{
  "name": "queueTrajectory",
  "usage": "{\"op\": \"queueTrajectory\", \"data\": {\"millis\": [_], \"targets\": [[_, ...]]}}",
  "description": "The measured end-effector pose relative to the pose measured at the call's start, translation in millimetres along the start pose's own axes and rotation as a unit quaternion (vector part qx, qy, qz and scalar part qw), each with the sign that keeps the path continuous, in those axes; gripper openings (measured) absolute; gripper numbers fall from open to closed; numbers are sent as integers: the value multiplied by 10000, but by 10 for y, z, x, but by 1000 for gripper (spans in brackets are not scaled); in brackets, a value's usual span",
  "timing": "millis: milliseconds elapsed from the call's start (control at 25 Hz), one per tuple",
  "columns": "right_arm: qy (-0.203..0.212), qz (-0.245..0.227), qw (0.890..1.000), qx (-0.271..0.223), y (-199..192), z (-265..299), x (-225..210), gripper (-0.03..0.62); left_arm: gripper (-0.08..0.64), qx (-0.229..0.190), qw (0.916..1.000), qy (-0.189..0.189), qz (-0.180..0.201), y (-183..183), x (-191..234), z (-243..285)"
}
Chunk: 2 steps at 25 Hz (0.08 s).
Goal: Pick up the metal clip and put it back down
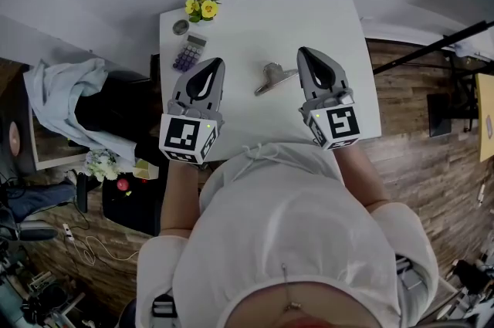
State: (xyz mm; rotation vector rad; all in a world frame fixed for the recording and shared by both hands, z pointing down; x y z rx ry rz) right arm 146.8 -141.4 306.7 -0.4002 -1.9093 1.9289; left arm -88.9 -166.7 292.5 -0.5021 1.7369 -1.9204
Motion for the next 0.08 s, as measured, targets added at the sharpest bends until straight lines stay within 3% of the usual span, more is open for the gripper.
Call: {"op": "queueTrajectory", "data": {"millis": [80], "targets": [[23, -3, 10000, 26, -3, 5, -3, 2, 18, 13, 10000, -3, 3, 5, 0, 11]]}}
Point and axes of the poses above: the fingertips, and each gripper's own axes: z forward along the fingers, x to its left, y out of its top, the point moved 7 cm from there along -z, backward along the fingers, and after that the axes turned 6 degrees about y, right-handed, at the moved point
